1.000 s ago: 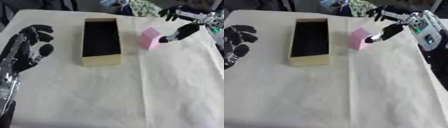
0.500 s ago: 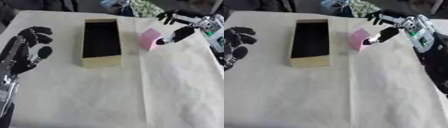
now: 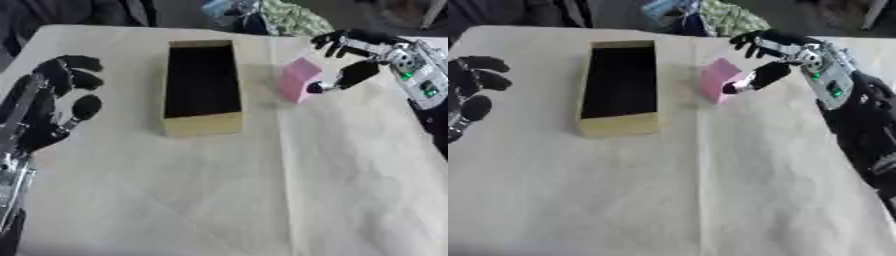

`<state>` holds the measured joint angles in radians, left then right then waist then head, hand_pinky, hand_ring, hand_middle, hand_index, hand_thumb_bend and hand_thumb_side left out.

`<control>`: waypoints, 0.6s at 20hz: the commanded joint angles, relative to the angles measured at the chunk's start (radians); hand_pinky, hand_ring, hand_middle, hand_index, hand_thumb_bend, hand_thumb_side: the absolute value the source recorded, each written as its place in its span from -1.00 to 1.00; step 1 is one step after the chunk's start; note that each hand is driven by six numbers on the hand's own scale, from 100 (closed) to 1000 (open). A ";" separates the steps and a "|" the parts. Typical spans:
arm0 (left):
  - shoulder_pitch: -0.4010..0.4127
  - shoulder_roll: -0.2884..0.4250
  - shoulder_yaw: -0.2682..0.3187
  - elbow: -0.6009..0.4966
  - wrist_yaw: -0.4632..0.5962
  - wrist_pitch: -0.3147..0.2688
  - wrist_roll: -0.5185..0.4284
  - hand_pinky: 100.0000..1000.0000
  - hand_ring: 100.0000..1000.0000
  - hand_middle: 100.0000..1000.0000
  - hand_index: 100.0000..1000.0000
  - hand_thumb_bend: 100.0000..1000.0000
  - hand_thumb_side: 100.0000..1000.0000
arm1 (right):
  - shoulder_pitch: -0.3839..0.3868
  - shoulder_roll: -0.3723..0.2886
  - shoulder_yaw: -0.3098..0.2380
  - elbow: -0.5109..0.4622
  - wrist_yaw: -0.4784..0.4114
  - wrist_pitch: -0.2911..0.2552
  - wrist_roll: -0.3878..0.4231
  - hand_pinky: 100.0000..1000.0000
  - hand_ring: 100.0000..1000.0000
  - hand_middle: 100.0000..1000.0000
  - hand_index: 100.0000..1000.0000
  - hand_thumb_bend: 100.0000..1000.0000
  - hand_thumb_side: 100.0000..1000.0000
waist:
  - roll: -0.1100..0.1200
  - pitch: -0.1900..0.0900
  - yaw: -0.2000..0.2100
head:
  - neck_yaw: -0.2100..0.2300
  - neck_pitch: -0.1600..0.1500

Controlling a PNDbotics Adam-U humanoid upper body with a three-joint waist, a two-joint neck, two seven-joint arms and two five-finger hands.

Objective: Pick up objects on the table and place them in the box.

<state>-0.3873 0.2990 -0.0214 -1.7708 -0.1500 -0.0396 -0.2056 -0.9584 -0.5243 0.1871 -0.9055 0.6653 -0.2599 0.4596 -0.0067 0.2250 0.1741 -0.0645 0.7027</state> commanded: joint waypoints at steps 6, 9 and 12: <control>-0.017 0.005 0.001 -0.016 0.005 -0.002 -0.006 0.38 0.24 0.29 0.49 0.62 0.37 | -0.020 -0.001 -0.028 0.042 0.025 -0.002 -0.030 0.49 0.54 0.68 0.95 0.25 0.03 | 0.006 -0.013 0.004 | -0.005 -0.010; -0.017 0.005 0.001 -0.016 0.005 -0.002 -0.007 0.38 0.24 0.29 0.49 0.62 0.37 | -0.021 0.002 -0.028 0.046 0.026 -0.005 -0.033 0.48 0.54 0.68 0.94 0.25 0.03 | 0.007 -0.012 0.004 | -0.006 -0.010; -0.017 0.004 0.001 -0.016 0.005 -0.002 -0.007 0.38 0.24 0.29 0.49 0.62 0.37 | -0.021 0.007 -0.028 0.050 0.027 -0.006 -0.035 0.48 0.54 0.67 0.94 0.25 0.03 | 0.008 -0.012 0.004 | -0.006 -0.009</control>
<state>-0.3884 0.2915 -0.0215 -1.7709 -0.1493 -0.0400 -0.2103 -0.9584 -0.5046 0.1713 -0.8502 0.6860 -0.2642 0.4298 -0.0018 0.2279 0.1780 -0.0661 0.7019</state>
